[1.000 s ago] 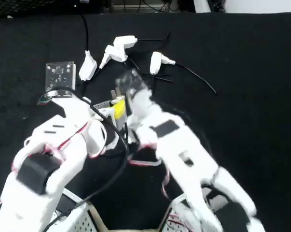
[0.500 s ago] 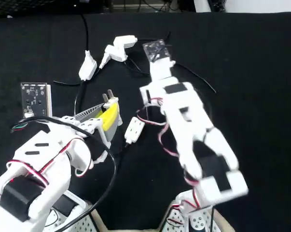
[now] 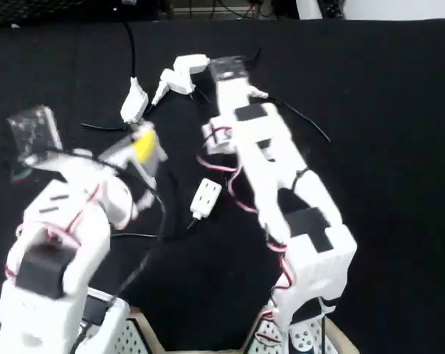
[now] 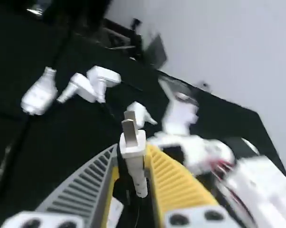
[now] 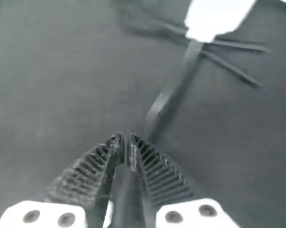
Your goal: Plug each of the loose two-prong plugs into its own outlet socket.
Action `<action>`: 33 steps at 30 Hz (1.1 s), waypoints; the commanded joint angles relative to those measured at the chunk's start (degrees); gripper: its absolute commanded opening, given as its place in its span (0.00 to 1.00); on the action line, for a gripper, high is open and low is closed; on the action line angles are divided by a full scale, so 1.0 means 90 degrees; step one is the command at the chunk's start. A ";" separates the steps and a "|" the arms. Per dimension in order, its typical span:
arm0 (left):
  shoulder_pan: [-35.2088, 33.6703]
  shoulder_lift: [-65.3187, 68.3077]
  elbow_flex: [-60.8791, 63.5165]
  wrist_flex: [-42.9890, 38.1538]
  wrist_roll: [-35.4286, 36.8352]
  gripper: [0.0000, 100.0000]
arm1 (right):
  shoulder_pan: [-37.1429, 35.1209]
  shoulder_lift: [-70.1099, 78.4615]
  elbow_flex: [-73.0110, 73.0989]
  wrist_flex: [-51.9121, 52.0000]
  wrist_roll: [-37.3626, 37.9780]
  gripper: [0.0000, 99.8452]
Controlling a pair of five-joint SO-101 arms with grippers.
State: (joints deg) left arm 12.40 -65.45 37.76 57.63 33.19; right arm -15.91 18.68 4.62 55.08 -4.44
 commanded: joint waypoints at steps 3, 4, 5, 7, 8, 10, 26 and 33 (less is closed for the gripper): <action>-0.0259 0.2608 -0.1226 0.0166 0.0049 0.03 | 0.0821 0.0611 -0.0454 -0.0029 -0.0147 0.01; -0.0259 0.3077 -0.1558 0.0469 0.0029 0.03 | 0.0918 0.0777 -0.0523 -0.0029 -0.0147 0.01; -0.0259 0.3507 -0.1890 0.0811 0.0020 0.03 | 0.0987 0.0923 -0.0620 -0.0039 -0.0176 0.01; -0.0259 0.4269 -0.2574 0.1573 -0.0391 0.03 | 0.1055 0.1128 -0.0806 -0.0029 -0.0205 0.01; -0.0239 0.4562 -0.2838 0.1944 -0.0713 0.03 | 0.1006 0.1158 -0.0864 -0.0029 -0.0205 0.01; -0.0230 0.5031 -0.3277 0.2706 -0.1348 0.03 | 0.0879 0.1158 -0.0874 -0.0020 -0.0195 0.01; -0.0503 0.7912 -0.2886 0.4562 -0.5363 0.03 | 0.0723 0.1187 -0.0874 -0.0049 -0.0147 0.01; -0.0103 0.9631 -0.2779 0.4571 -0.6759 0.03 | 0.0713 0.1187 -0.0874 -0.0059 -0.0147 0.01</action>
State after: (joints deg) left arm 8.18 15.43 11.65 97.80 -21.41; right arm -8.35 29.67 -0.13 55.08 -5.76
